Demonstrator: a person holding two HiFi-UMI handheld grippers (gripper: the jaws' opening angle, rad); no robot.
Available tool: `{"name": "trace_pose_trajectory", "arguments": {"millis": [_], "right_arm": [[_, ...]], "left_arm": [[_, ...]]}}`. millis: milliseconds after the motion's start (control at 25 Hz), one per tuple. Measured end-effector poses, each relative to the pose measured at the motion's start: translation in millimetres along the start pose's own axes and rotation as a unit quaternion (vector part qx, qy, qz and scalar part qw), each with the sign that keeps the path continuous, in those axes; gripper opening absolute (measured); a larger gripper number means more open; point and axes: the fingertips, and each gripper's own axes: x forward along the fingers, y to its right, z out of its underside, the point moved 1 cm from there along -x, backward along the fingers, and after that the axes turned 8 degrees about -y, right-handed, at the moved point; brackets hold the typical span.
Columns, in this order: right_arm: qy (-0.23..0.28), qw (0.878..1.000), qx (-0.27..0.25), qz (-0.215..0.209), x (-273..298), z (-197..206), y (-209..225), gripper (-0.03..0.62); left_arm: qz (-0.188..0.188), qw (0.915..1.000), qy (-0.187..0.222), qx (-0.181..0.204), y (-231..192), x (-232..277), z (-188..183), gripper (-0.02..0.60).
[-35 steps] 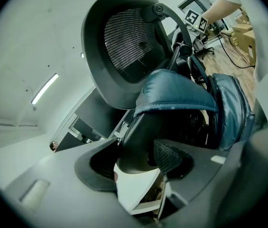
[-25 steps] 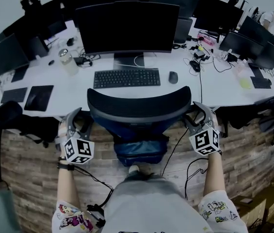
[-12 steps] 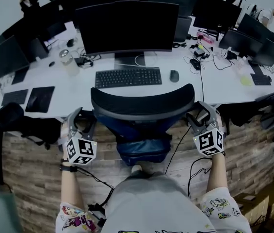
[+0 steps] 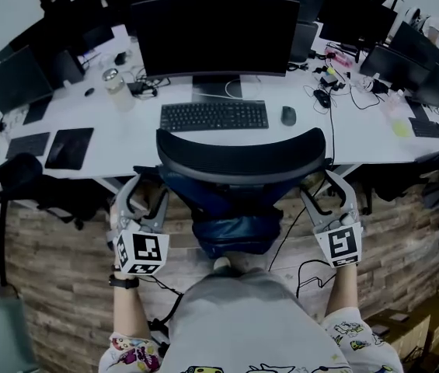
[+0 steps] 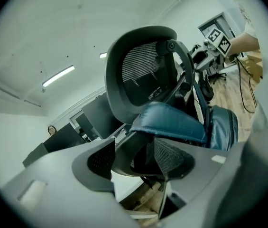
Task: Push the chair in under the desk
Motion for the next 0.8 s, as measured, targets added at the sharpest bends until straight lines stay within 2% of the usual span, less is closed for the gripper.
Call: {"name": "trace_pose_trajectory", "arguments": {"millis": [80,160,320,440,600,800], "right_arm": [[0.019,0.999,0.031,-0.008,-6,-6,-10,0.234],[0.037,0.995,0.086,-0.019,-11,-9,-21,0.222],[0.064,0.983,0.167,-0.041,-21,-8,-43,0.189],[0.070,0.973,0.214,-0.053,-28,-3,-54,0.173],[0.075,0.964,0.248,-0.060,-34,-4,-64,0.147],[0.057,0.961,0.260,-0.071,-34,0,-78,0.095]], "left_arm": [[0.008,0.9994,0.007,-0.032,9,-7,-4,0.250],[0.027,0.9971,0.024,-0.067,21,-12,-11,0.231],[0.057,0.9879,0.049,-0.136,44,-19,-22,0.209],[0.074,0.9809,0.059,-0.170,59,-24,-29,0.190],[0.099,0.9748,0.057,-0.192,78,-29,-31,0.161],[0.114,0.9661,0.055,-0.225,96,-34,-30,0.130]]}}
